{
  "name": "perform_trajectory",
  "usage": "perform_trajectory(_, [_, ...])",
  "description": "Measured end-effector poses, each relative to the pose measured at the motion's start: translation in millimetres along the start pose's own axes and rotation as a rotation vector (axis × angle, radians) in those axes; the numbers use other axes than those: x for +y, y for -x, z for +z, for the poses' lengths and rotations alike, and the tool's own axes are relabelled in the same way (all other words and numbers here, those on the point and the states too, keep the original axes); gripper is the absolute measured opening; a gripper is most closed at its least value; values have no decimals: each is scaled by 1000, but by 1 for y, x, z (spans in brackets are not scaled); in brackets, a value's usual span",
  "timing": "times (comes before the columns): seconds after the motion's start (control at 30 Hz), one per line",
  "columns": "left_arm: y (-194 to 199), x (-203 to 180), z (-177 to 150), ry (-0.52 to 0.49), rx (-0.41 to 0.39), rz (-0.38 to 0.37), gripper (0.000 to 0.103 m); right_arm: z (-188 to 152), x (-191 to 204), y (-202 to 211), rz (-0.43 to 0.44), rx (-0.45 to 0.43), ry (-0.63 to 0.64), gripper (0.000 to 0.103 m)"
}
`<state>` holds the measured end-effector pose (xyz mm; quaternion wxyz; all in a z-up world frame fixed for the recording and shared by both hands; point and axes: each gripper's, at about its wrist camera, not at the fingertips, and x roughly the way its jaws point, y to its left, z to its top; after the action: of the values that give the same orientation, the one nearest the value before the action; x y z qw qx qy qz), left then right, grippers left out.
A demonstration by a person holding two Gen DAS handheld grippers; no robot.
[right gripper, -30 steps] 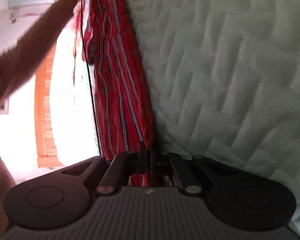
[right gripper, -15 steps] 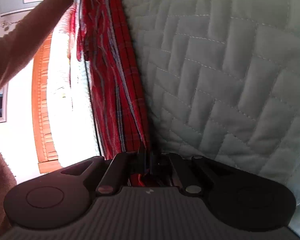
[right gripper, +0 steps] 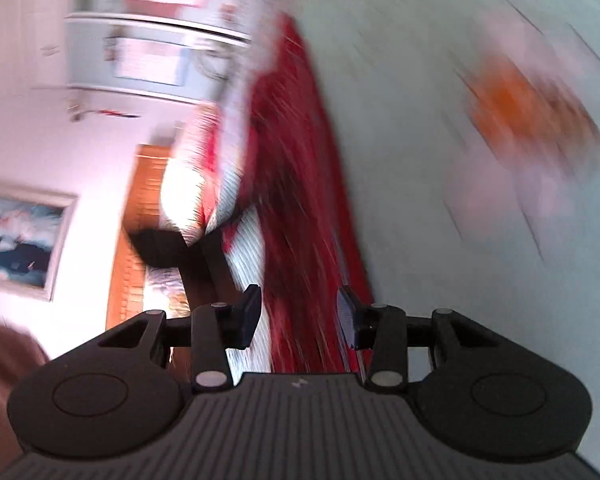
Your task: Fold clothes
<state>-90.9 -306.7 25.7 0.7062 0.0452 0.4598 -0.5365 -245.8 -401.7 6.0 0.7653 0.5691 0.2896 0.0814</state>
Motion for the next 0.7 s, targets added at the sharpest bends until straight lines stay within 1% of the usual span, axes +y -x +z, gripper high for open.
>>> perform_trajectory(0.07, [7,-4,-27,-6,-44,15,48,34,13,-23,38,-17,84,43])
perform_trajectory(0.1, [9,-5,-35,-20,-66,15,48,46,17,-38,66,-21,100,43])
perform_trajectory(0.17, [8,-7,-41,-66,-82,16,48,64,23,-68,166,-4,100,43])
perform_trajectory(0.2, [7,-5,-42,-55,-88,11,48,68,19,-72,206,10,81,43])
perform_trajectory(0.27, [7,6,-41,17,-96,-16,48,65,15,-102,241,50,53,44])
perform_trajectory(0.3, [10,13,-39,67,-94,-43,49,64,4,-116,218,86,39,44])
perform_trajectory(0.33, [14,20,-36,122,-90,-75,49,63,-9,-130,169,118,23,44])
perform_trajectory(0.37, [18,28,-33,177,-86,-108,48,58,-23,-142,56,141,4,35])
perform_trajectory(0.4, [25,37,-31,237,-98,-147,47,55,-32,-151,-28,154,0,0])
perform_trajectory(0.43, [38,46,-29,280,-133,-168,47,53,-30,-152,-46,140,6,0])
perform_trajectory(0.47, [52,55,-27,312,-176,-175,48,50,-27,-152,-46,125,11,9])
perform_trajectory(0.5, [66,66,-25,338,-216,-164,48,49,-16,-147,2,106,15,13])
perform_trajectory(0.57, [91,96,-25,414,-277,-106,50,46,7,-144,92,74,40,19])
perform_trajectory(0.63, [113,131,-29,506,-325,-10,50,44,14,-153,159,67,24,21])
perform_trajectory(0.67, [124,149,-32,554,-347,41,51,43,12,-162,177,74,5,22])
perform_trajectory(0.7, [133,165,-35,599,-360,91,51,40,6,-177,163,91,-13,22])
